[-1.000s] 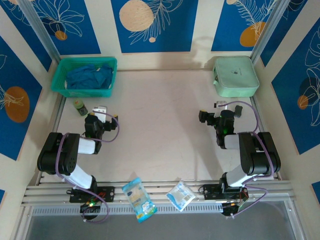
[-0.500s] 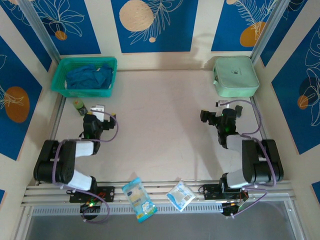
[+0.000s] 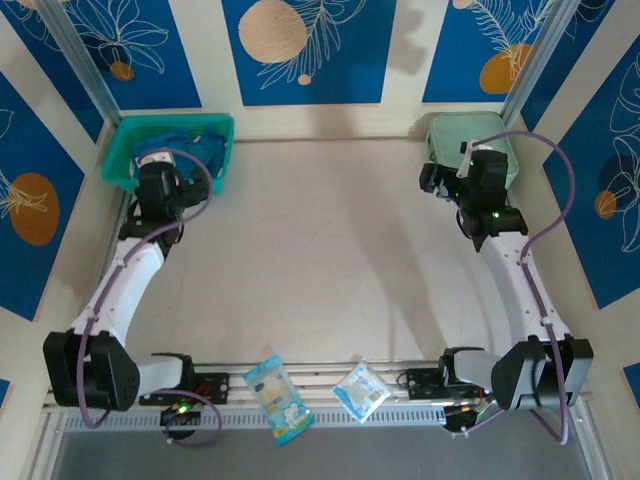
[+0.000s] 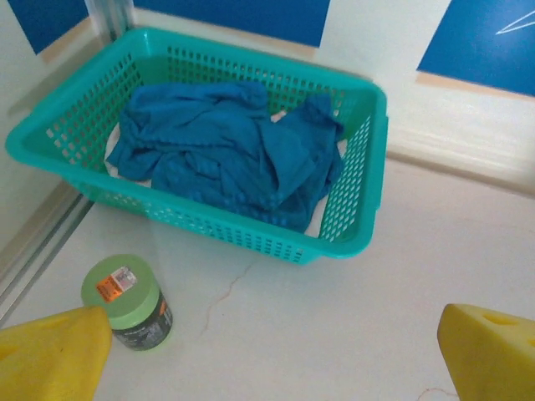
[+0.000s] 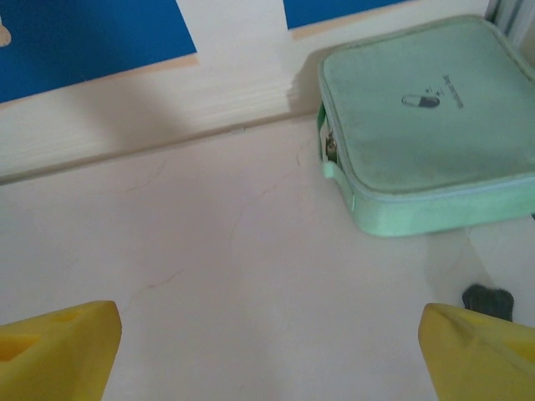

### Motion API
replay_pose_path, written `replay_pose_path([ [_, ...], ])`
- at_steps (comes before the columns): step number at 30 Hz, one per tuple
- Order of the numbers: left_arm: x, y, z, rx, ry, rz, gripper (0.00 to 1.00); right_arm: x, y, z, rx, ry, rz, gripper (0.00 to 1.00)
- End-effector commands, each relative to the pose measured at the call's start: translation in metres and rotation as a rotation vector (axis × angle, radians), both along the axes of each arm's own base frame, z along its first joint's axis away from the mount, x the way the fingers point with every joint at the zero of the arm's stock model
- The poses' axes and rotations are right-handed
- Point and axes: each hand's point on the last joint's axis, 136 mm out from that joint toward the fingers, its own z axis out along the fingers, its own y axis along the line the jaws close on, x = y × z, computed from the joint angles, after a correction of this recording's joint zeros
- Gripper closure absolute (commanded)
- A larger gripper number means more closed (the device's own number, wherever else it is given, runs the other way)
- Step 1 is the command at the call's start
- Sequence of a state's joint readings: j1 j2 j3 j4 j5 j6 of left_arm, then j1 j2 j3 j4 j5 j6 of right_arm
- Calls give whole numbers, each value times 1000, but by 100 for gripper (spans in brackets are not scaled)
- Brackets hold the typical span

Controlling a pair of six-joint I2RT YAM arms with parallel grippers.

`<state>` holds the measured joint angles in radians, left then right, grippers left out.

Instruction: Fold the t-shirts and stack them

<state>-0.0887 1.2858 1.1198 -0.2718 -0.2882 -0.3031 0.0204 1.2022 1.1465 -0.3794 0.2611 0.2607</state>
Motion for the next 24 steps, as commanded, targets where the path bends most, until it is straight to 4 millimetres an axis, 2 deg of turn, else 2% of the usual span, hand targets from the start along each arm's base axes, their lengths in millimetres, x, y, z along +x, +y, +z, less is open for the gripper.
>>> replay_pose_path([
  [1,-13,2,-36,-47,311,18,1,-30,11,-22,63,161,13,8],
  [4,15,9,-41,-102,390,19,8,-38,23,-29,105,186,55,8],
  [9,84,10,-61,-239,396,-69,21,-44,39,-49,140,244,111,11],
  [15,154,16,-85,-192,426,-129,24,-45,49,-63,135,273,142,13],
  [20,188,22,-117,-156,460,-128,27,-45,53,-73,137,294,142,14],
  [24,204,24,-147,-152,480,-126,32,-44,54,-76,133,306,136,16],
])
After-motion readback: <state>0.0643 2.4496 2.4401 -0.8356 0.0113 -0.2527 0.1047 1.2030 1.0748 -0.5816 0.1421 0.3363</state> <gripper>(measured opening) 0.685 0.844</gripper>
